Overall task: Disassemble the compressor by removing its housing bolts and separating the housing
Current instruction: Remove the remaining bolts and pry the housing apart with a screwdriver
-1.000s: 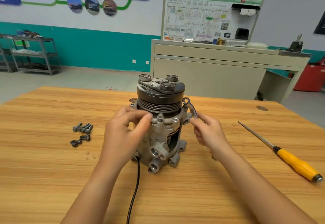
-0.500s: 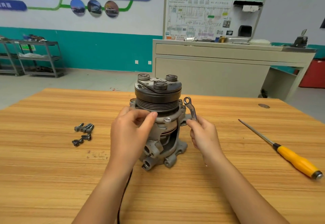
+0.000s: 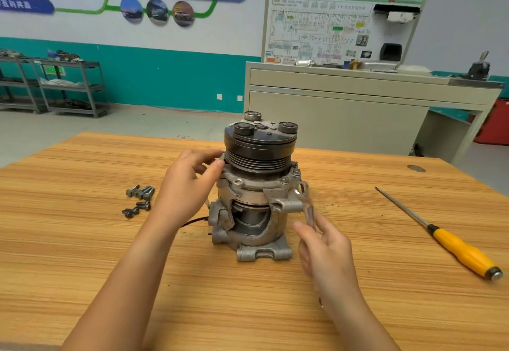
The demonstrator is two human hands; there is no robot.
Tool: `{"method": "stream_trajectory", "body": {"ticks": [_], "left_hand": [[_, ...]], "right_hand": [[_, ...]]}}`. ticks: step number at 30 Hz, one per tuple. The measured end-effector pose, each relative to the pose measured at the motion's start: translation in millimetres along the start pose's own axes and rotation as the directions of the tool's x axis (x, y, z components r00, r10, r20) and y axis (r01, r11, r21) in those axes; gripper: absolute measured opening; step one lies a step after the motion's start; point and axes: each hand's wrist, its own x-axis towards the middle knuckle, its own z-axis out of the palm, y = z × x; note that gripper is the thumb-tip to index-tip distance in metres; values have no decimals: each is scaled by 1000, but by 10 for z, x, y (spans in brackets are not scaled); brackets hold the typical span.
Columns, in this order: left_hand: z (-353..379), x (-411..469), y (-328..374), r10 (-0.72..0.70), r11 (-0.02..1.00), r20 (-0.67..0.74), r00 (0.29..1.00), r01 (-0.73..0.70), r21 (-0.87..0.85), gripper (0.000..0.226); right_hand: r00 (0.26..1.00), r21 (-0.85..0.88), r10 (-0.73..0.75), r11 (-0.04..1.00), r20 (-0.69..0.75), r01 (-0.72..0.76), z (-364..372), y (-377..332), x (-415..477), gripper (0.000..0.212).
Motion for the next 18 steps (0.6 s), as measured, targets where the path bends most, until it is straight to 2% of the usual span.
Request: {"method": "stream_trajectory", "body": {"ticks": [3, 5, 6, 8, 9, 11, 13, 18], "left_hand": [[-96, 38, 11, 44, 999, 62, 997, -45, 12, 20], [-104, 72, 32, 35, 998, 62, 997, -38, 53, 11], [-99, 90, 50, 27, 997, 59, 998, -31, 75, 3], [-93, 105, 51, 27, 990, 41, 999, -32, 140, 12], [-101, 104, 45, 30, 991, 48, 998, -36, 129, 13], [-146, 100, 62, 43, 999, 101, 994, -43, 0, 13], [-179, 89, 74, 63, 996, 125, 990, -54, -75, 22], [-139, 148, 119, 72, 997, 60, 996, -75, 37, 12]], "right_hand": [[1000, 57, 16, 998, -2, -16, -47, 32, 37, 20], [1000, 77, 12, 997, -6, -12, -27, 58, 36, 20], [1000, 80, 13, 997, -5, -13, -18, 68, 36, 23], [1000, 78, 22, 997, -4, -22, -16, 90, 43, 33], [1000, 75, 26, 997, -1, -26, -29, 101, 46, 37], [1000, 78, 29, 997, 7, -29, -46, 99, 50, 37], [999, 83, 38, 996, 3, -38, -55, 90, 53, 38], [999, 83, 49, 995, 2, -49, -51, 74, 47, 35]]}}
